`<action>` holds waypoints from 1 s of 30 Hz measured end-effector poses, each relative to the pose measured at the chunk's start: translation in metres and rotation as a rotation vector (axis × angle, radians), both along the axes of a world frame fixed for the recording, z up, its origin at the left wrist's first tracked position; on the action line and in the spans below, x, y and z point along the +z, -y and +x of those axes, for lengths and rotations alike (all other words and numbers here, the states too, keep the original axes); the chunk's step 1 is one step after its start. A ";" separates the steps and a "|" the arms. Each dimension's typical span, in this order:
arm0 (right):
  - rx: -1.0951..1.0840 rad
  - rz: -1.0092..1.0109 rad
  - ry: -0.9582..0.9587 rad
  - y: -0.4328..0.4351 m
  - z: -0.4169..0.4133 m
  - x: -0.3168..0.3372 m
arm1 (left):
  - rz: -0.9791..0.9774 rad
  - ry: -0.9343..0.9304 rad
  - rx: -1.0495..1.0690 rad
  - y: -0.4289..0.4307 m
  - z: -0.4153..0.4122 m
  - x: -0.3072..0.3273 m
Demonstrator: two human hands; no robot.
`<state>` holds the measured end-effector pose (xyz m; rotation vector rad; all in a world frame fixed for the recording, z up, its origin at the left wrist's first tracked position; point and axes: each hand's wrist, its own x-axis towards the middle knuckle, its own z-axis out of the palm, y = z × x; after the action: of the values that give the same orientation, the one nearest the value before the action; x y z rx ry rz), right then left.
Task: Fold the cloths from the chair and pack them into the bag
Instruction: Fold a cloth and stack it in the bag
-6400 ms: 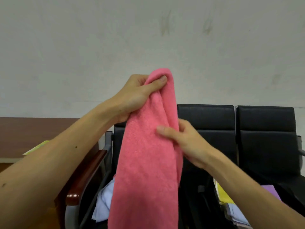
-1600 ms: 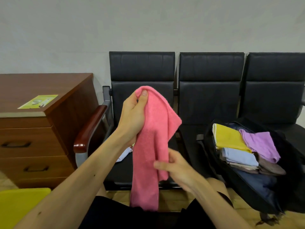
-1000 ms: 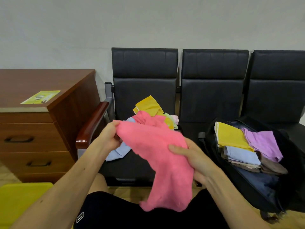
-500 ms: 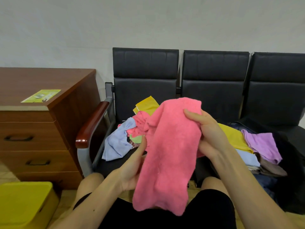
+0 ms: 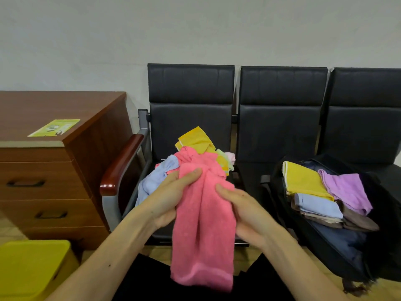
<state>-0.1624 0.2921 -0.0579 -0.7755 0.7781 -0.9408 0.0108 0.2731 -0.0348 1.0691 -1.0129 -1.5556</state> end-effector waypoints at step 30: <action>-0.500 -0.661 -0.531 0.064 -0.047 0.053 | -0.378 0.408 0.250 0.072 0.029 0.042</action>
<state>-0.2094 0.2284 -0.0050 -1.4861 1.1717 -1.5041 0.0401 0.2008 0.0068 1.2102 -1.3265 -0.9149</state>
